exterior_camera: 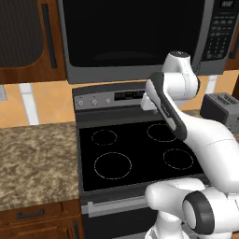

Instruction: Navigate to the shelves.

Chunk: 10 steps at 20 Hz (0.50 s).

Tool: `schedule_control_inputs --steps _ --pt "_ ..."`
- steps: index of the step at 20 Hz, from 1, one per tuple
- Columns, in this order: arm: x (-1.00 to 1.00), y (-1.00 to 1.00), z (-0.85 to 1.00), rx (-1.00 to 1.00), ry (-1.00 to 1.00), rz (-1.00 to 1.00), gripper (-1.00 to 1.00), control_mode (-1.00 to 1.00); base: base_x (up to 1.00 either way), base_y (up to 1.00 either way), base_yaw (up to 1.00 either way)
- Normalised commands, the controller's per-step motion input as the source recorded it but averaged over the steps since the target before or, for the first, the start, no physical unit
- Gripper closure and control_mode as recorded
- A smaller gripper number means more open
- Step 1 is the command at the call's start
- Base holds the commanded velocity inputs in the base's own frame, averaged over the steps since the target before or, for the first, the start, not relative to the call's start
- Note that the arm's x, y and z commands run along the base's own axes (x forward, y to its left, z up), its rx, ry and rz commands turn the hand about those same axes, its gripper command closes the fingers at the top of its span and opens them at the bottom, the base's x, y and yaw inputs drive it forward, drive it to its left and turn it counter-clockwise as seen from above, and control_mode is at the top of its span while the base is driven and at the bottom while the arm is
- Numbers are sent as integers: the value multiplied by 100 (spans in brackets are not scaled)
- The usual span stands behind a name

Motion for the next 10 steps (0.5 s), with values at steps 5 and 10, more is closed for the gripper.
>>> schedule_control_inputs --steps 5,10 --pt "-89 -4 0 0 -4 0 -100 -100 0 0 0" --pt "-100 -15 0 0 -5 -3 -100 -100 0 0 0"
